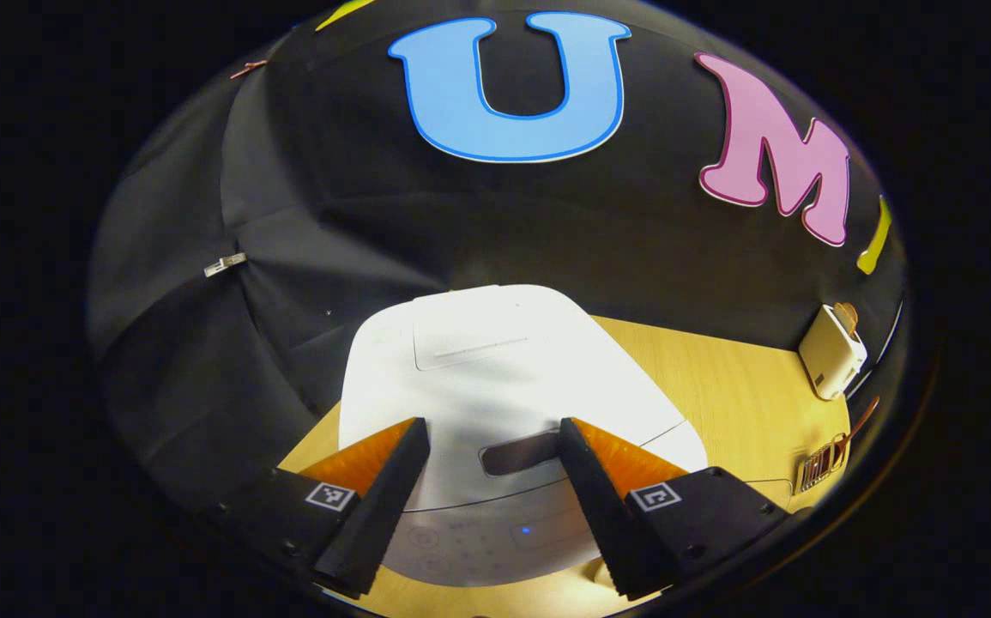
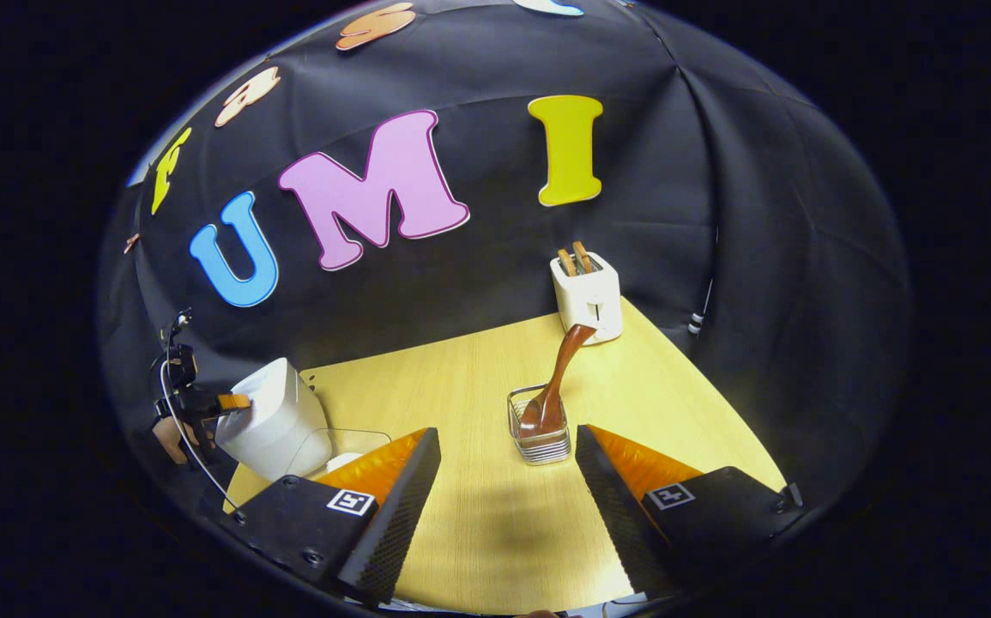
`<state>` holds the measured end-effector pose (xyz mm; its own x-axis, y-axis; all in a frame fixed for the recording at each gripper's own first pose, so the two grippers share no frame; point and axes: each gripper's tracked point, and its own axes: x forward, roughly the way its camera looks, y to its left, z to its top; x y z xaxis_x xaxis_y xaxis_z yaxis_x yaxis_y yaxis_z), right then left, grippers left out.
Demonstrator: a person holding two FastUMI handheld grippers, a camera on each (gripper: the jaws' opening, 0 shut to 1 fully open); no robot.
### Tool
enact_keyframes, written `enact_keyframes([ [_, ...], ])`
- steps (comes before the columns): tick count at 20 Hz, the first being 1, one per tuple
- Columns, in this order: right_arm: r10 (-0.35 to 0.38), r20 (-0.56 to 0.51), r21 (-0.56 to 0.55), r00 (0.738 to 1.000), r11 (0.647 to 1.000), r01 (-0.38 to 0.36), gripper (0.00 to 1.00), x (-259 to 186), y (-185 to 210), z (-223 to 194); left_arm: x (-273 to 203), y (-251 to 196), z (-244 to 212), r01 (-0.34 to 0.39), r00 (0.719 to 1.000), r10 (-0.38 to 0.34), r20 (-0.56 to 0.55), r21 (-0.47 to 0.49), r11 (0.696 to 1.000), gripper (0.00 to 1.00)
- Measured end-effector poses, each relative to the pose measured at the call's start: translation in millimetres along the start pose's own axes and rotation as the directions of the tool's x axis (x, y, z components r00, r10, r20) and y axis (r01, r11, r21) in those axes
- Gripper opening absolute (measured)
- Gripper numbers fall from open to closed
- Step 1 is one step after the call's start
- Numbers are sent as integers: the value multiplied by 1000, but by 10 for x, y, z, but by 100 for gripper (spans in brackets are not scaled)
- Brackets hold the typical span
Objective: Close the left gripper, press the button to open the rice cooker; take a wooden spoon from the chopstick holder with the right hand, scoop a spoonful of rice and pour it into the rice cooker, then put the wooden spoon back into the chopstick holder.
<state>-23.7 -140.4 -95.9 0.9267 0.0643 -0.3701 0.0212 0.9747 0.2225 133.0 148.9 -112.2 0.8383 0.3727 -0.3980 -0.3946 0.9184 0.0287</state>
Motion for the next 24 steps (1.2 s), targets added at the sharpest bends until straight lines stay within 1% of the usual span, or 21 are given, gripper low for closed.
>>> enact_keyframes([
  [2,13,-16,-20,1000,1000,-13,98,92,11,-57,0,1,1,-22,1000,22,-1,-4,1000,100],
  [5,64,-45,-22,997,998,-65,99,242,139,-169,37,-39,35,-65,998,65,-2,-9,998,100],
  [6,77,-49,-19,996,997,-78,99,280,170,-188,11,-31,12,-78,997,78,-2,-4,997,98],
  [7,91,-51,-9,995,996,-91,99,328,206,-196,8,-19,13,-84,996,84,-11,-12,996,98],
  [10,118,-52,22,992,993,-117,99,431,294,-210,-43,-29,81,-64,998,63,-12,-63,996,98],
  [13,146,-64,24,987,989,-145,99,478,365,-206,-133,-38,215,-50,998,52,32,-76,996,99],
  [15,151,-61,3,987,989,-151,99,461,388,-175,-149,-35,262,-53,998,56,28,-84,995,99],
  [17,147,-60,-5,987,989,-148,98,430,411,-188,-108,-76,225,-62,998,62,-6,-111,992,99],
  [18,143,-62,-6,988,990,-143,98,419,423,-205,-72,-148,171,-54,998,51,-29,-111,992,100],
  [20,135,-58,-3,989,991,-136,98,372,474,-215,-31,-218,25,-77,994,73,-76,-61,995,100],
  [21,131,-57,-2,990,991,-131,98,332,510,-223,-32,-231,53,-80,995,78,-57,-44,996,100],
  [23,122,-53,-7,991,992,-122,98,262,578,-241,-32,-255,45,-70,996,67,-62,-50,996,99],
  [24,122,-55,-11,991,992,-123,98,239,618,-270,-35,-255,19,-58,997,56,-62,-32,998,100],
])
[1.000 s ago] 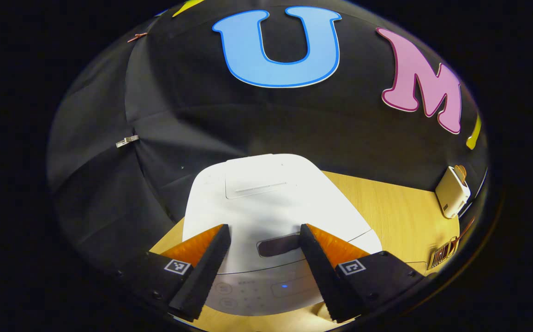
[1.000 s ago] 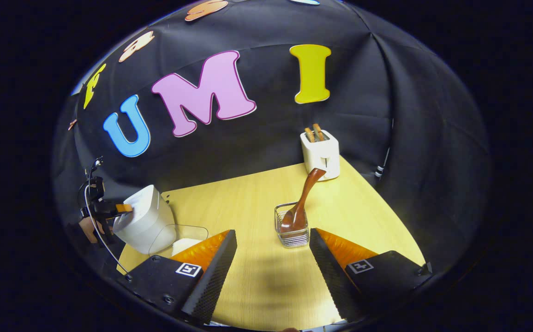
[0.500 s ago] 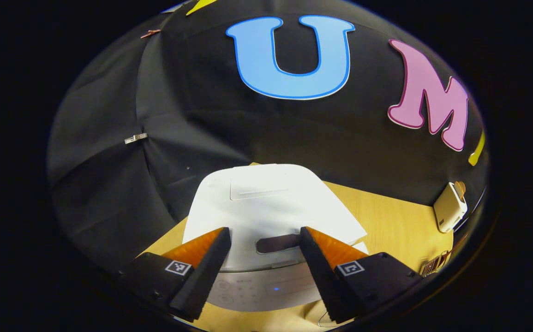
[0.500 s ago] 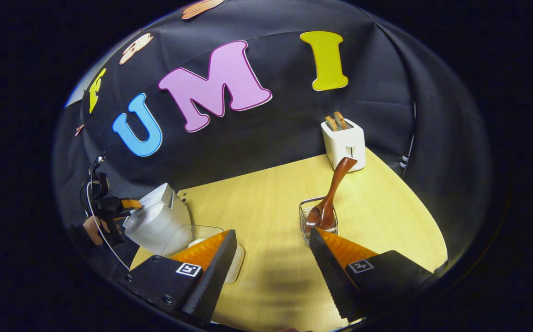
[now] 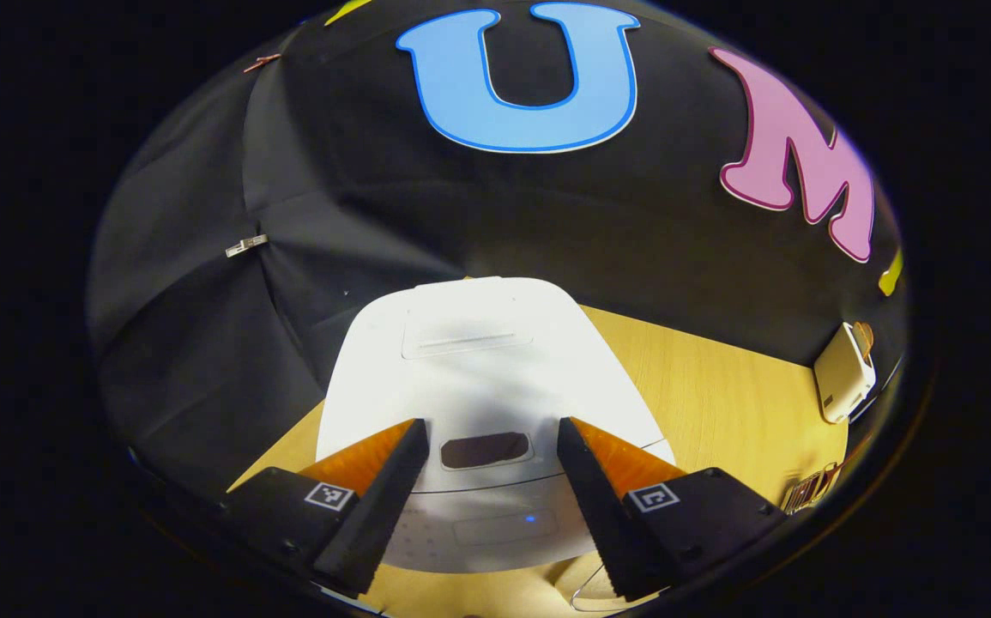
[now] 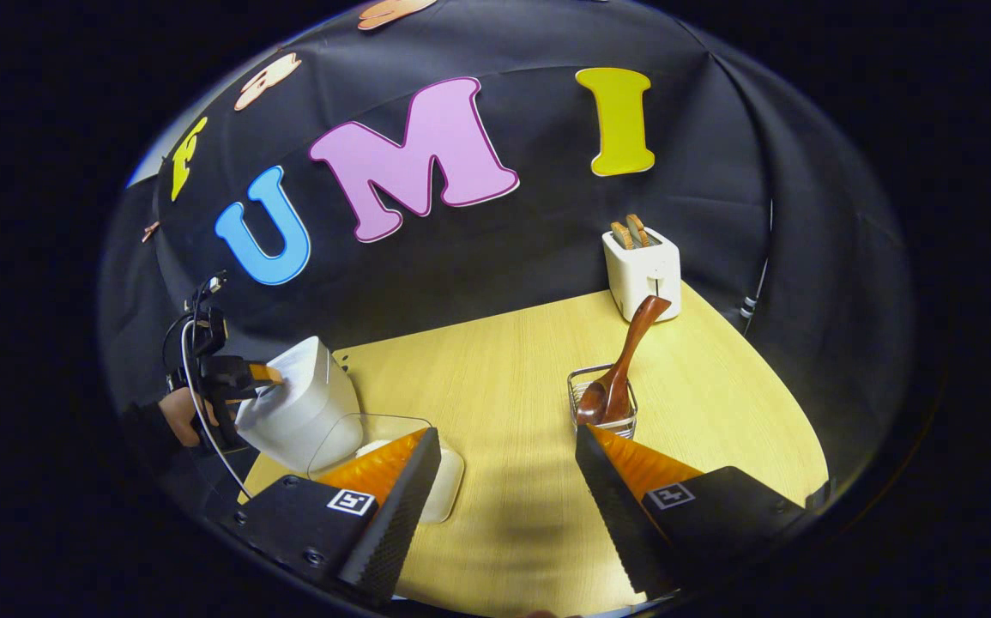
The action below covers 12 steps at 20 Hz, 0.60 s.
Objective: Close the left gripper, press the button to open the rice cooker; take a wooden spoon from the chopstick holder with the right hand, scoop a spoonful of rice and pour it into the rice cooker, then put the wooden spoon back into the chopstick holder.
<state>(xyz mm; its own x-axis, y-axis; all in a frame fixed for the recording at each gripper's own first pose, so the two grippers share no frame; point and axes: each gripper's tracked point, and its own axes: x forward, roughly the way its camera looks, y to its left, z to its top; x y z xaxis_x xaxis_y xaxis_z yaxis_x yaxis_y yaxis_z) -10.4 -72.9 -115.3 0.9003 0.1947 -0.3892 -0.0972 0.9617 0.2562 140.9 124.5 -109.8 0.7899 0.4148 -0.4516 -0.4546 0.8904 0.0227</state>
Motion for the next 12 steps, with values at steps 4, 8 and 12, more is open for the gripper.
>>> enact_keyframes([
  [4,9,-10,-38,1000,999,-9,98,-22,213,-112,17,-46,27,39,995,-43,87,46,998,100],
  [8,19,22,-52,1000,998,-18,98,-1,474,18,-144,116,115,73,987,-80,142,51,996,100],
  [12,35,54,-98,998,995,-29,98,47,775,182,-469,293,462,112,955,-120,273,47,993,97],
])
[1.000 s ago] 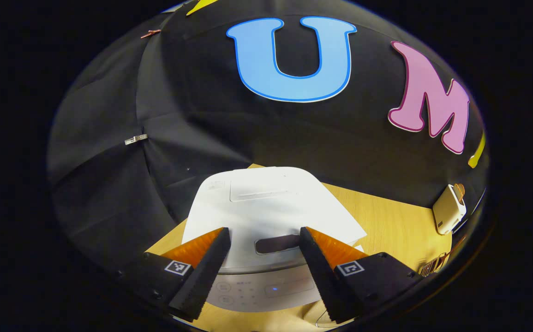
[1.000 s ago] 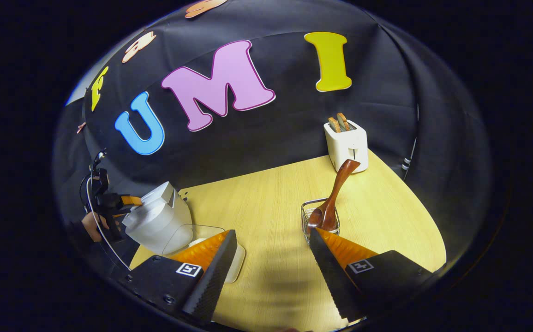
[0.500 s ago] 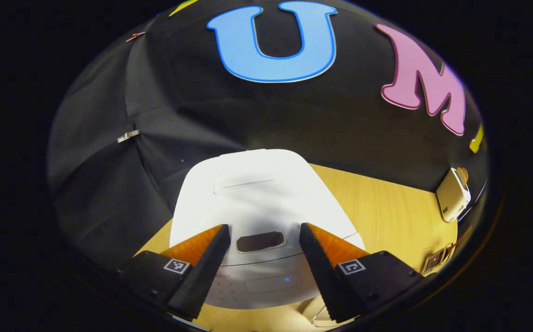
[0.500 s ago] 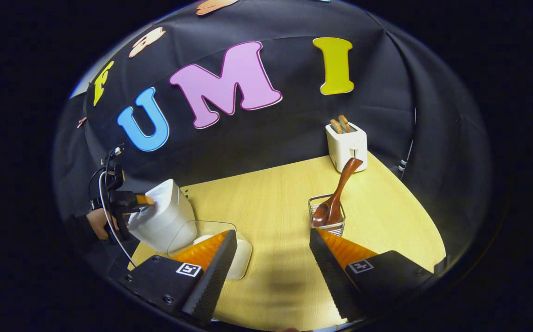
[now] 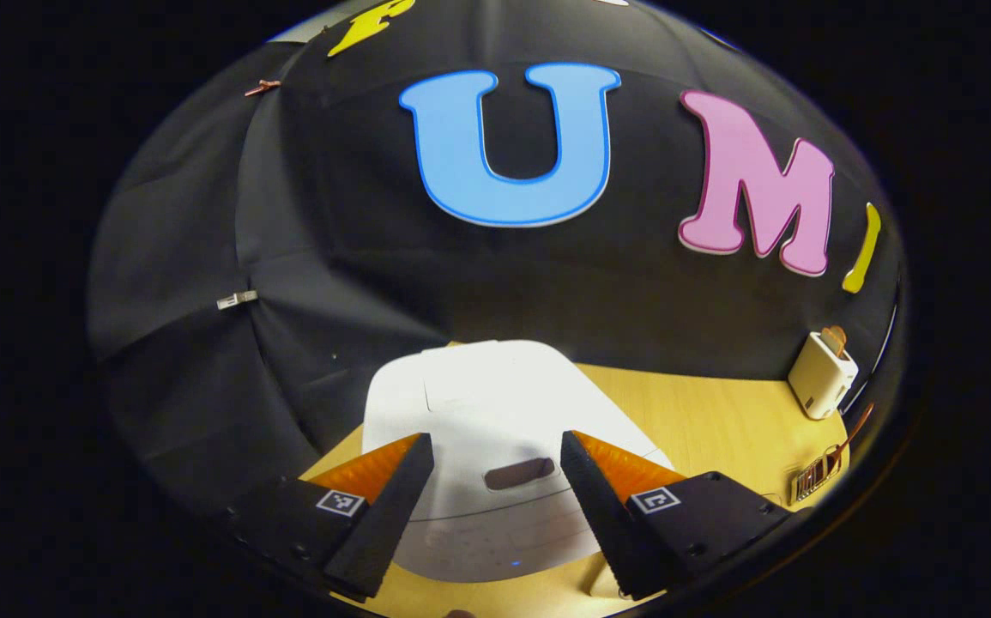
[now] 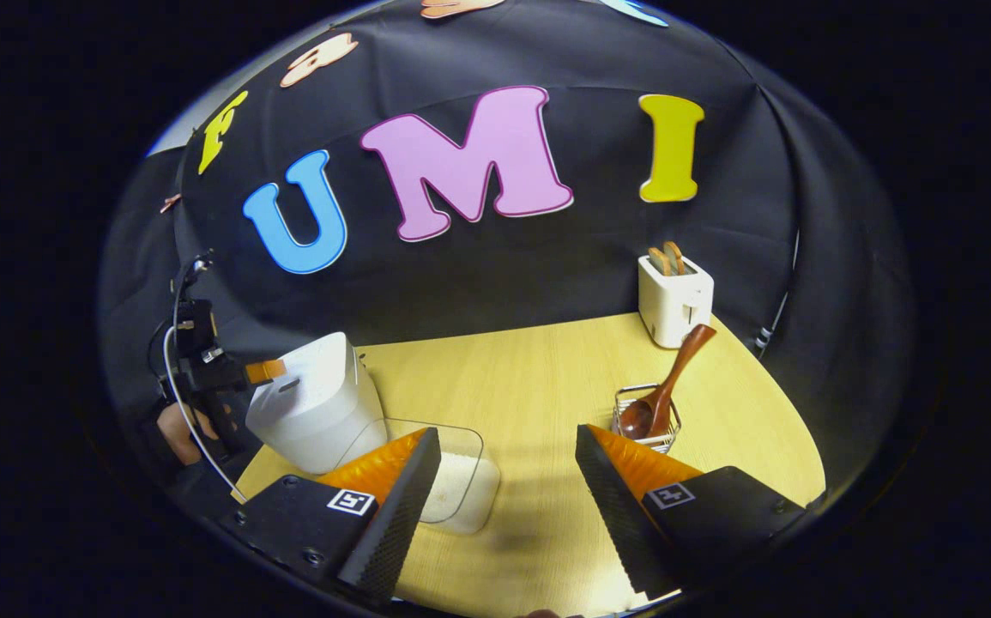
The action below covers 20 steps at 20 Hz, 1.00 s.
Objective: Close the left gripper, press the button to open the rice cooker; take a wooden spoon from the chopstick holder with the right hand, scoop a spoonful of rice and pour it into the rice cooker, then put the wooden spoon back into the chopstick holder.
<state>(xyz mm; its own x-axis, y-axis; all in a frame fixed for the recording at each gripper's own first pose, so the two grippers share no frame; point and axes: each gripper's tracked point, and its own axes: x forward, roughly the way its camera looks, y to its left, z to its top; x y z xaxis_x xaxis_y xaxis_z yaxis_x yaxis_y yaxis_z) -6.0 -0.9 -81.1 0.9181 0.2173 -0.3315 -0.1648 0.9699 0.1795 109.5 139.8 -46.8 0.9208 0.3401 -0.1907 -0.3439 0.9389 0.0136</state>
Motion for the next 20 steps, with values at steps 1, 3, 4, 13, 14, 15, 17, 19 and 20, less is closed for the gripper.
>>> enact_keyframes([
  [1,7,14,0,1000,1000,-7,99,17,90,83,-102,31,115,19,999,-19,28,-3,1000,97],
  [3,16,52,-12,999,1000,-16,98,46,257,263,-350,67,375,52,993,-53,103,12,999,97],
  [4,18,72,-22,997,1000,-16,98,47,338,353,-501,58,490,76,987,-79,141,27,997,96],
  [13,-25,275,-81,961,996,49,98,-288,923,664,-1735,-43,189,245,948,-239,209,-5,969,98],
  [14,-24,279,-105,960,993,56,98,-315,940,604,-1786,-39,144,245,947,-239,216,-2,969,98],
  [15,-25,269,-132,963,989,63,98,-322,939,507,-1813,-50,122,251,942,-248,227,15,968,98],
  [17,-38,219,-144,975,987,70,98,-306,918,258,-1822,-99,6,281,937,-284,206,45,959,98],
  [19,-41,208,-88,977,994,61,98,-295,957,153,-1806,-153,-92,306,936,-310,164,50,951,98],
  [20,-41,189,-75,981,996,56,98,-256,970,94,-1802,-189,-120,318,935,-323,149,53,946,98],
])
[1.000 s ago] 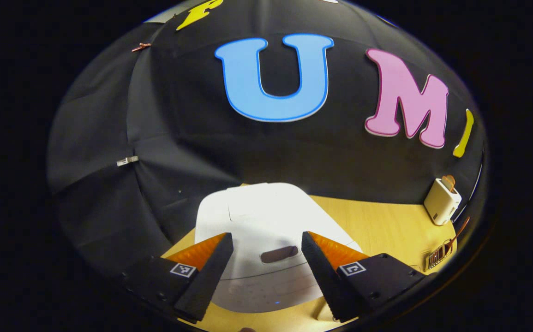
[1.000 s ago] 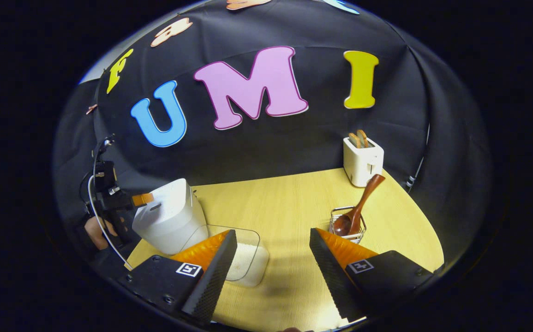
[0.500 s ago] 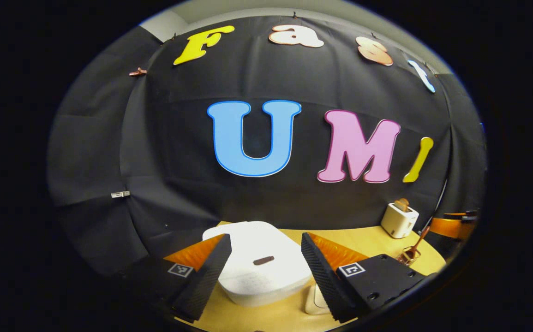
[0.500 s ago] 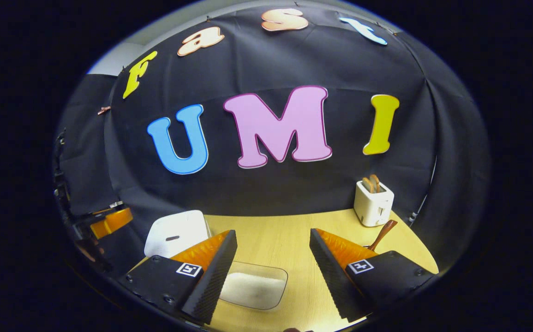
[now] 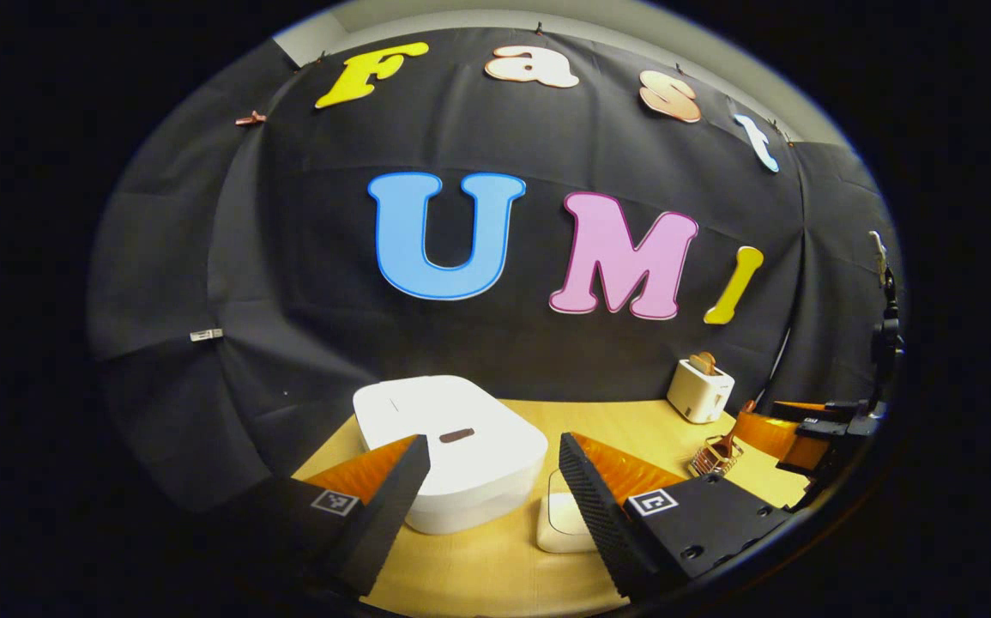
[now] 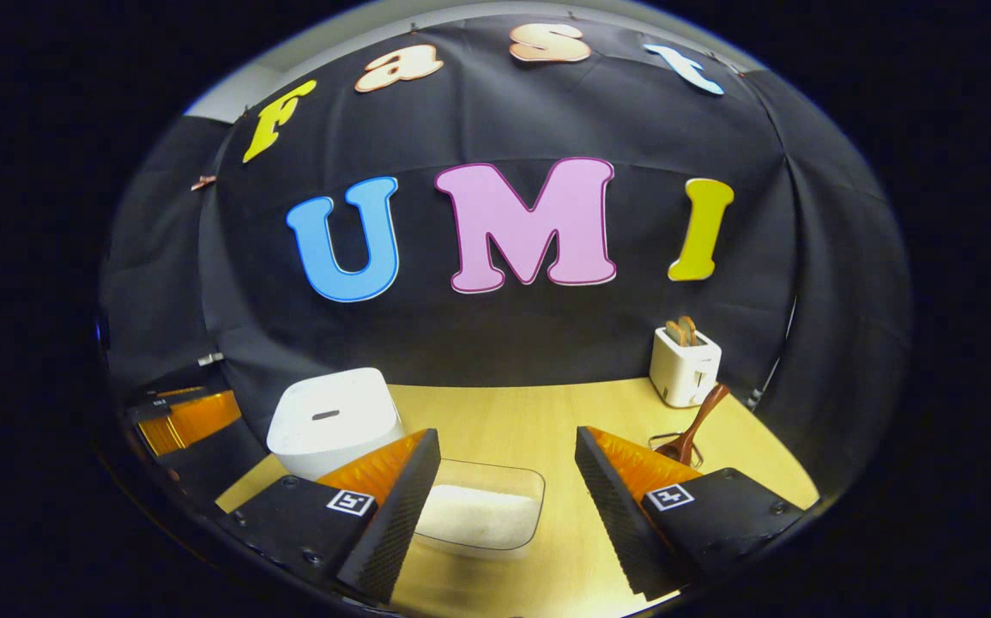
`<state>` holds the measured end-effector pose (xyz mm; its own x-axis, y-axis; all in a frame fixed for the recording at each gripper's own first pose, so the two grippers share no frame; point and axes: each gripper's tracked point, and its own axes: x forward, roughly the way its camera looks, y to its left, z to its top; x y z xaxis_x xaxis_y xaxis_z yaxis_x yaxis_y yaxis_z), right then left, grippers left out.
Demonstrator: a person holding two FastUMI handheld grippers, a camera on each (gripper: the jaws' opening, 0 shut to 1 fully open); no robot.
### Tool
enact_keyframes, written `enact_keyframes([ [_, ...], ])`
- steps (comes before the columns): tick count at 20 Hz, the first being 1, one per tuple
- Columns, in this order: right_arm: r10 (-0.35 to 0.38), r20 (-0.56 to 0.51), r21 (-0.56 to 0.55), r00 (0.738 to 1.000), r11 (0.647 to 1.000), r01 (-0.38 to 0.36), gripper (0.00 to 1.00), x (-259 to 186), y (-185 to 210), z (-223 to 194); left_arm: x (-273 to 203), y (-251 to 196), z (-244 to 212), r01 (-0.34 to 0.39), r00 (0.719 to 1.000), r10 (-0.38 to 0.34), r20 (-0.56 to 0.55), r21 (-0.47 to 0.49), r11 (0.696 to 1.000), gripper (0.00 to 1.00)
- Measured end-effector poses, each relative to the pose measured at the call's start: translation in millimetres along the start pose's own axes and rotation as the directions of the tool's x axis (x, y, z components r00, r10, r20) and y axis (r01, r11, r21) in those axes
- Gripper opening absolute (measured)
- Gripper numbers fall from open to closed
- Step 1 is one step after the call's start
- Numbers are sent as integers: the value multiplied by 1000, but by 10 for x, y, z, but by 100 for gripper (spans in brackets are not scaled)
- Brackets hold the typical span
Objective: Close the left gripper, press the button to open the rice cooker; take a wooden spoon from the chopstick holder with the right hand, scoop a spoonful of rice and pour it into the rice cooker, then put the wooden spoon back into the chopstick holder.
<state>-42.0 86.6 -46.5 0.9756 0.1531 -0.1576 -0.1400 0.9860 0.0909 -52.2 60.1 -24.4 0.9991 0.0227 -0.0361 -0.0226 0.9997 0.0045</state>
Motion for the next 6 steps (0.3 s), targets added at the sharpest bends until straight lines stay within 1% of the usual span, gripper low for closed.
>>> enact_keyframes([
  [2,2,-62,5,998,1000,-2,98,57,11,-166,35,-22,9,3,1000,-3,-6,2,1000,98],
  [3,16,-89,20,996,1000,-14,99,72,73,-221,55,-30,41,5,1000,-5,0,-2,1000,98],
  [4,42,-115,35,993,999,-38,98,89,171,-274,60,-62,79,22,1000,-22,8,-7,1000,98],
  [6,99,-163,25,982,995,-96,98,78,370,-402,26,-58,189,29,999,-28,42,-28,999,98],
])
